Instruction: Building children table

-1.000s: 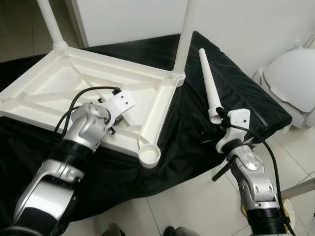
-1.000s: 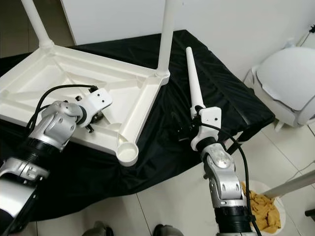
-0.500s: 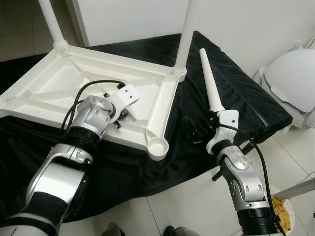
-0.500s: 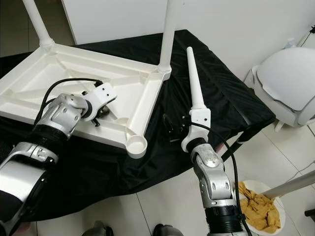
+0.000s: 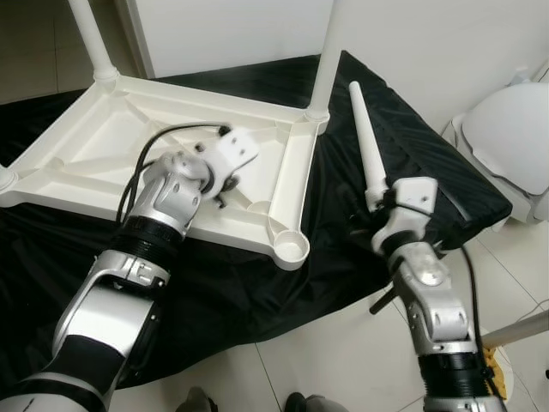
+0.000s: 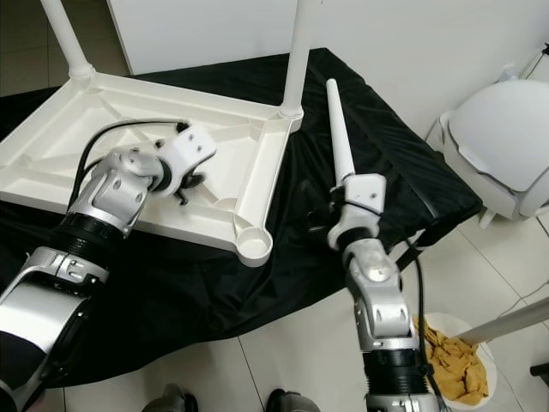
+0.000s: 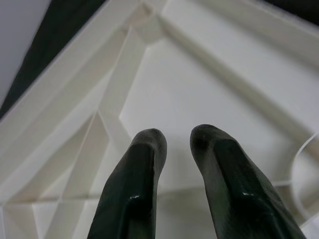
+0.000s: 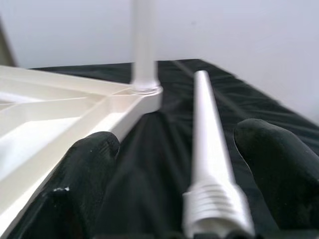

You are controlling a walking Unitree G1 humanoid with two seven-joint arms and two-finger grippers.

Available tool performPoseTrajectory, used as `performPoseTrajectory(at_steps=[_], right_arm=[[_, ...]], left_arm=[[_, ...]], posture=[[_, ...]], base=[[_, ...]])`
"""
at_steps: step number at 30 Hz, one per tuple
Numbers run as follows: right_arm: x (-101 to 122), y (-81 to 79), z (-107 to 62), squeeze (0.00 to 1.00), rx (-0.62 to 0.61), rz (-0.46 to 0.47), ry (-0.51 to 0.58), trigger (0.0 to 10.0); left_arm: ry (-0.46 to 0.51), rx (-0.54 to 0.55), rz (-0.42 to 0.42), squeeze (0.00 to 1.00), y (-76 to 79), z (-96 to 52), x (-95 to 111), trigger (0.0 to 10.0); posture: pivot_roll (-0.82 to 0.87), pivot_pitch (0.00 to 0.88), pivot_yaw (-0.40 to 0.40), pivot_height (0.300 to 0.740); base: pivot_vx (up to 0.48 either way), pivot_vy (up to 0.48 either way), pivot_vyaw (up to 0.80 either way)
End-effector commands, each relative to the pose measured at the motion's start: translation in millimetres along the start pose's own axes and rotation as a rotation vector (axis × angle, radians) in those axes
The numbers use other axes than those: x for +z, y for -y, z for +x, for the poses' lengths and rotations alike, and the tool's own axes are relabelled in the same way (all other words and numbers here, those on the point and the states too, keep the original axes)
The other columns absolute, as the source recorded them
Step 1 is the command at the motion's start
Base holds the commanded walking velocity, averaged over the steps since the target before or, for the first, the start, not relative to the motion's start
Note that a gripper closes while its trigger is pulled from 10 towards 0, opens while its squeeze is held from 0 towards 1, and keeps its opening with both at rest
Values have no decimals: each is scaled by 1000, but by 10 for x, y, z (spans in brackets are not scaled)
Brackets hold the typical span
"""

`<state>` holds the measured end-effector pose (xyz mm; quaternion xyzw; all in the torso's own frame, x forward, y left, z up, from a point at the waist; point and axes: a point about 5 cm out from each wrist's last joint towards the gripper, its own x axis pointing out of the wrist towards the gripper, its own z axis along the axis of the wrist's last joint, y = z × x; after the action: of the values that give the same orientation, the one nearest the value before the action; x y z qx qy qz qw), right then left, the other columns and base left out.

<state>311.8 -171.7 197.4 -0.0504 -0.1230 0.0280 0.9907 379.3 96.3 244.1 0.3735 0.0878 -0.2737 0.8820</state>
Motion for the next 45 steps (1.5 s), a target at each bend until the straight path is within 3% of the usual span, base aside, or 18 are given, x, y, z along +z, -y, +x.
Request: performPoseTrajectory(at_steps=[1, 8, 11, 13, 15, 19, 23, 28, 33, 40, 42, 45], right_arm=[[-76, 108, 10, 0, -55, -19, -36, 10000], [-71, 285, 150, 0, -164, -73, -61, 10000], [-90, 462, 268, 0, -283, -72, -117, 10000], [-90, 462, 268, 0, -283, -72, -117, 10000], [-111, 547, 326, 0, -312, -42, -150, 10000], [-141, 600, 415, 0, -272, 14, -181, 10000], [-168, 594, 448, 0, -236, 51, -198, 10000], [-201, 476, 529, 0, -113, 159, -200, 10000], [-207, 425, 571, 0, -71, 168, -193, 10000], [-221, 385, 639, 0, -33, 163, -193, 10000], [-248, 369, 655, 0, -12, 174, -208, 10000], [-273, 351, 661, 0, 6, 181, -222, 10000]], left_arm=[[1, 152, -26, 0, -28, -22, -27, 10000], [100, 166, -100, 0, 22, -130, 59, 10000], [342, 162, -197, 0, 83, -272, 293, 10000], [342, 162, -197, 0, 83, -272, 293, 10000], [417, 135, -279, 0, 140, -345, 355, 10000], [419, 152, -253, 0, 251, -411, 345, 10000], [420, 160, -251, 0, 292, -450, 350, 10000], [425, 224, -240, 0, 288, -535, 365, 10000], [457, 246, -238, 0, 291, -593, 412, 10000], [540, 182, -258, 0, 397, -716, 501, 10000], [562, 87, -290, 0, 516, -749, 512, 10000], [569, 49, -293, 0, 585, -774, 517, 10000]], posture=[[-98, 89, -23, 740], [-88, 94, -28, 740], [-86, 110, -33, 740], [-86, 110, -33, 740], [-87, 122, -35, 740], [-83, 138, -37, 740], [-77, 152, -36, 740], [-68, 176, -32, 740], [-63, 187, -31, 740], [-59, 200, -35, 740], [-51, 223, -46, 740], [-49, 224, -47, 740]], base=[[0, 0, 0], [0, 0, 0], [0, 0, 0], [0, 0, 0], [0, 0, 0], [0, 0, 0], [0, 0, 0], [0, 0, 0], [0, 0, 0], [0, 0, 0], [0, 0, 0], [0, 0, 0]])
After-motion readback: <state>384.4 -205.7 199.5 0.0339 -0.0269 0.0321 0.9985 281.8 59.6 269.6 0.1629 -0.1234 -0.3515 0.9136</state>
